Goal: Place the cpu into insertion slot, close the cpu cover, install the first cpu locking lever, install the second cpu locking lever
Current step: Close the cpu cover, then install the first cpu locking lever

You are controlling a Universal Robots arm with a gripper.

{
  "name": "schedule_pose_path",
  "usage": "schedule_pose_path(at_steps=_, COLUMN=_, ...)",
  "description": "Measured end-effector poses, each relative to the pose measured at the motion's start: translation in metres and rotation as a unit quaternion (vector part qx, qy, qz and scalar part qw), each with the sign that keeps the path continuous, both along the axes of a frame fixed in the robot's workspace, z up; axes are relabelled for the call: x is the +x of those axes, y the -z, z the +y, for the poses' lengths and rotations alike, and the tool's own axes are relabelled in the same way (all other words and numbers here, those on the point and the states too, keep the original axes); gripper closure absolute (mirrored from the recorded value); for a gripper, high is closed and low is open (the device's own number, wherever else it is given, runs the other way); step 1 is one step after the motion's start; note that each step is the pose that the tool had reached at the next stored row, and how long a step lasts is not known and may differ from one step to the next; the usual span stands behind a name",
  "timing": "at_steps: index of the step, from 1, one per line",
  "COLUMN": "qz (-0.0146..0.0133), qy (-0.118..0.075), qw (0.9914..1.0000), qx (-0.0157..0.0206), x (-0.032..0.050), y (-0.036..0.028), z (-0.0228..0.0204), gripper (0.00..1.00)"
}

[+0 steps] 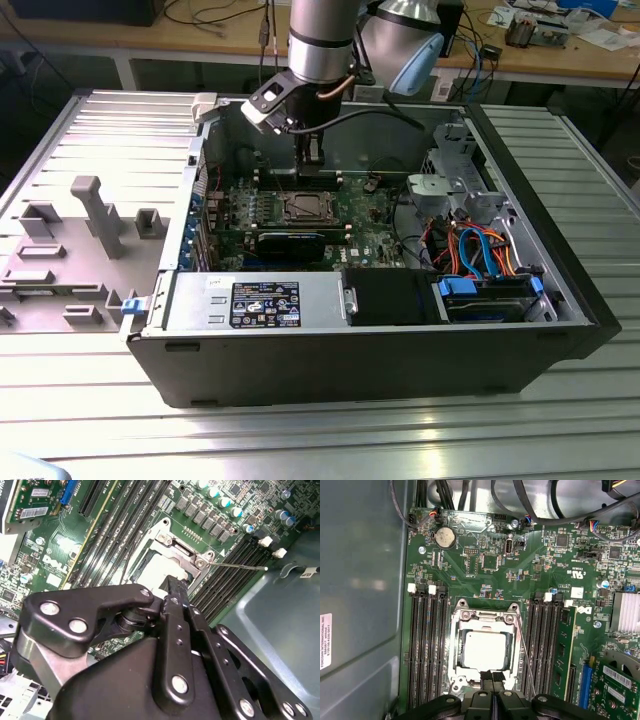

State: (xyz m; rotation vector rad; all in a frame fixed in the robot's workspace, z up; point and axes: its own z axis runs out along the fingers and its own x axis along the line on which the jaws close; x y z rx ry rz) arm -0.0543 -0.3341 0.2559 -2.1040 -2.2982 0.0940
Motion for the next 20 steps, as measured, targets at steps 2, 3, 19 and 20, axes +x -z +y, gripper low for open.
schedule_pose_path(at_steps=2, qz=0.0, qy=0.0, qw=1.0, qx=0.0, x=0.0, y=0.0, z=0.0, gripper=0.89)
schedule_pose_path(at_steps=3, qz=0.0, qy=0.0, qw=1.0, qx=0.0, x=0.0, y=-0.0001, z=0.0, gripper=0.89)
schedule_pose_path(at_steps=19, qz=0.0, qy=-0.019, qw=0.99981, qx=0.0, x=0.0, y=-0.0003, z=0.0, gripper=0.89)
schedule_pose_path(at_steps=20, qz=0.0, qy=-0.022, qw=0.99976, qx=0.0, x=0.0, y=-0.0003, z=0.0, gripper=0.89)
